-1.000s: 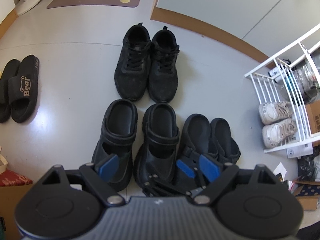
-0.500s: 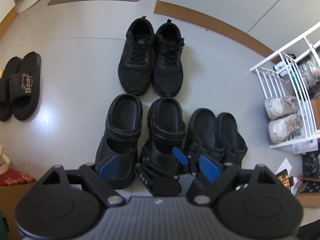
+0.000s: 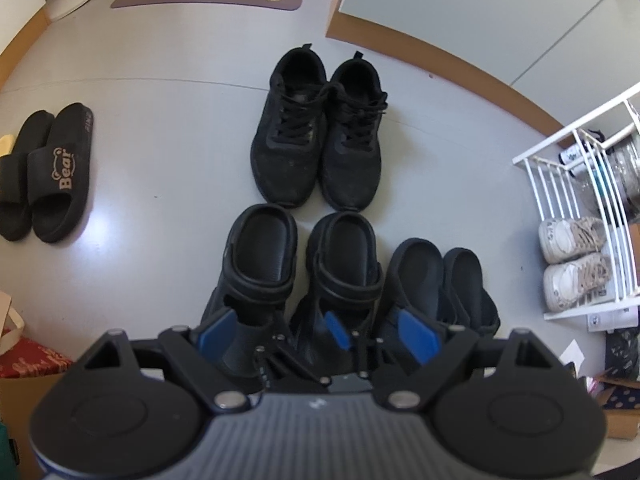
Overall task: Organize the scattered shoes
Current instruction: 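Lower the right gripper onto the black clogs' heels and close it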
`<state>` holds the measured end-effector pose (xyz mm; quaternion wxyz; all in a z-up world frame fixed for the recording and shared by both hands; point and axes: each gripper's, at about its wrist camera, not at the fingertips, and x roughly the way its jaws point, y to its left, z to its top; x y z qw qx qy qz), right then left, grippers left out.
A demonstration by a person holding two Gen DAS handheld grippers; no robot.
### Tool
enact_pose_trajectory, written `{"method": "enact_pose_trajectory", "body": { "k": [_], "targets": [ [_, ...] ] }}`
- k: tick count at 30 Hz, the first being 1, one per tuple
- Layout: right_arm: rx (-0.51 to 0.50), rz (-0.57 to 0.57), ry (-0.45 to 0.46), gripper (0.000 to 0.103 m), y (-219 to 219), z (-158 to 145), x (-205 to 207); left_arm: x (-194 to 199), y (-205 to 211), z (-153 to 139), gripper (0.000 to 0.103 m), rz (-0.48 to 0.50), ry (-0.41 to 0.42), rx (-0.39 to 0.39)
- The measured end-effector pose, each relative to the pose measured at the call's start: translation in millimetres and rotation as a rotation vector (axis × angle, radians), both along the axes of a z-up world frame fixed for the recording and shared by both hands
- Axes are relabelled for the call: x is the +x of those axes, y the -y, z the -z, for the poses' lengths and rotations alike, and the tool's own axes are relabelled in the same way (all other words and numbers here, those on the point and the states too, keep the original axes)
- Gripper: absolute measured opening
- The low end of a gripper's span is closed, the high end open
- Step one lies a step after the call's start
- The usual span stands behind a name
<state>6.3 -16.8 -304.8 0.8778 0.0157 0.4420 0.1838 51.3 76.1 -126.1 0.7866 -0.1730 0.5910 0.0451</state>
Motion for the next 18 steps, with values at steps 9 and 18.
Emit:
{"method": "enact_pose_trajectory", "body": {
  "k": [9,18],
  "targets": [
    [-0.067,-0.035,-0.021,0.061,-6.8,16.0,9.3,-0.4,-0.5,1.3,0.09,0.004,-0.004,-0.012],
    [-0.081,-0.06,-0.05,0.061,-14.1,26.3,12.6,1.8,5.3,1.0,0.09,0.017,-0.005,-0.031]
  ]
}}
